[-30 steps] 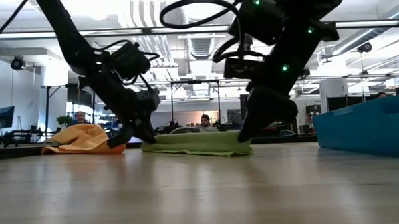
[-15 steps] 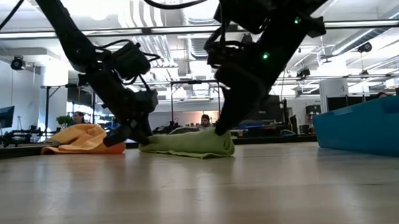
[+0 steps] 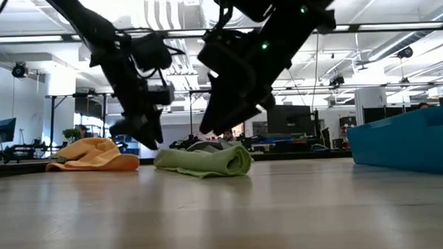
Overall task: Roll microfiber towels into tight, uniform cylinder then place into a basket
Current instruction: Roll the green towel
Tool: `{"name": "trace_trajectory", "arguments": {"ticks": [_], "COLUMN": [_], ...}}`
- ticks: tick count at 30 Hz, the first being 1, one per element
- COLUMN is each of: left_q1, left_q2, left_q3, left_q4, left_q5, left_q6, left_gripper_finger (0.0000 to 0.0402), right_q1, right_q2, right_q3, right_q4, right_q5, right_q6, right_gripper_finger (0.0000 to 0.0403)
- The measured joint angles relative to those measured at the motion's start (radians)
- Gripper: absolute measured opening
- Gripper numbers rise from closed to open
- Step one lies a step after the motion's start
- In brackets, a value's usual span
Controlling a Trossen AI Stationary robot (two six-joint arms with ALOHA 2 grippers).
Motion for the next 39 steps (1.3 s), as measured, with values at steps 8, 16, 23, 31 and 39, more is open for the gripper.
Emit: {"name": "trace_trajectory", "arguments": {"ticks": [8, 16, 23, 31, 39], "left_q1": [0.005, -0.131, -0.149, -0.149, -0.149], "left_q2": [-0.14, -0.222, -0.253, -0.28, -0.363], "left_q3": [-0.018, -0.093, -0.094, -0.083, -0.069], "left_q4": [-0.11, -0.113, -0.106, -0.107, -0.103], "left_q5": [0.335, 0.403, 0.402, 0.399, 0.362], "left_q6": [-0.462, -0.513, -0.566, -0.628, -0.684], "left_gripper_finger": [0.0214, 0.0215, 0.0215, 0.0215, 0.0215], "right_q1": [-0.024, -0.04, -0.042, -0.045, -0.03], "right_q2": [-0.028, -0.028, -0.022, 0.132, 0.135], "right_q3": [-0.027, -0.078, -0.088, -0.01, 0.145], "right_q4": [-0.152, -0.105, 0.098, 0.182, -0.054], "right_q5": [0.025, -0.051, -0.126, -0.181, -0.241], "right_q6": [0.167, 0.384, 0.42, 0.436, 0.388], "right_gripper_finger": [0.0224, 0.0216, 0.0215, 0.0214, 0.0215]}}
